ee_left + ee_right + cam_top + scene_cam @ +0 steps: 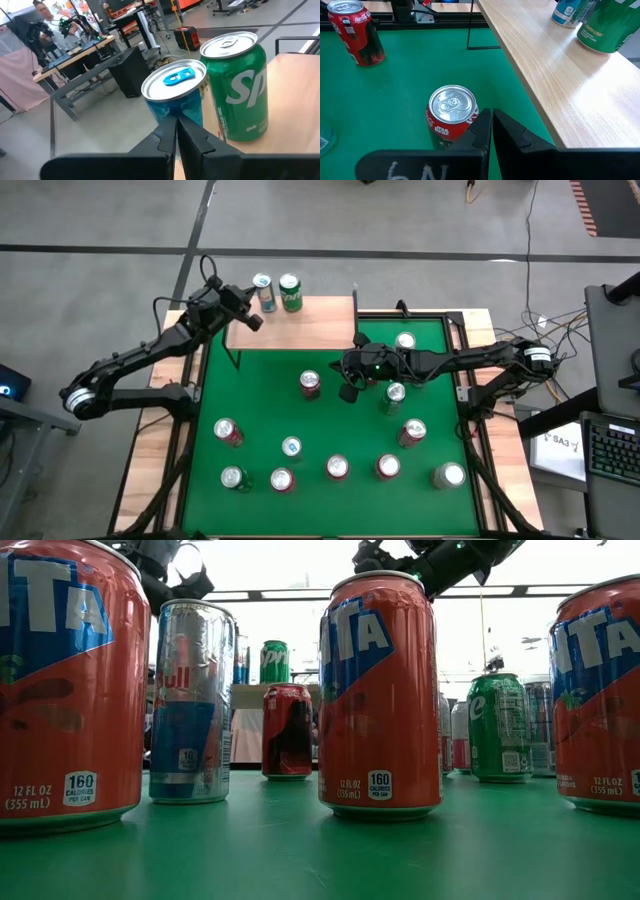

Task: Place canned beverage on shelf
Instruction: Put the red can on the shelf

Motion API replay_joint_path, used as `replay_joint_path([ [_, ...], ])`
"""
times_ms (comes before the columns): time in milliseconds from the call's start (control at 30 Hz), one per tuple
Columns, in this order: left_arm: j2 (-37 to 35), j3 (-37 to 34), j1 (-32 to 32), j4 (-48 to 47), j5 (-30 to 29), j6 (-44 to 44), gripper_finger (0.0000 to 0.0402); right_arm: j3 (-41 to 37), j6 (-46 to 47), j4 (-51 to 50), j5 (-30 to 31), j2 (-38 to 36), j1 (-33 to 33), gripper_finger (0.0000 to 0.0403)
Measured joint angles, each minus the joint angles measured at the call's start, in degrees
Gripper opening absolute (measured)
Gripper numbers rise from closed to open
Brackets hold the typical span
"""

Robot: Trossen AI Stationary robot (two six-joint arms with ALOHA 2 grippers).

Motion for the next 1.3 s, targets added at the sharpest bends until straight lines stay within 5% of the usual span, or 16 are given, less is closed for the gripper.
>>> replay_joint_path([
  [367, -3.2, 0.0, -0.1, -7.6, 0.5, -2.1, 0.0, 0.0, 0.1, 0.0, 0.0, 0.0, 0.0, 0.0009],
  [700, -2.8, -0.7, -0.1, -12.4, 15.0, -2.2, 0.0, 0.0, 0.1, 0.0, 0.0, 0.0, 0.0, 0.0009],
  [1300, 3.9, -0.8, -0.1, -7.4, 15.0, -2.6, 0.0, 0.0, 0.0, 0.0, 0.0, 0.0, 0.0, 0.0009],
])
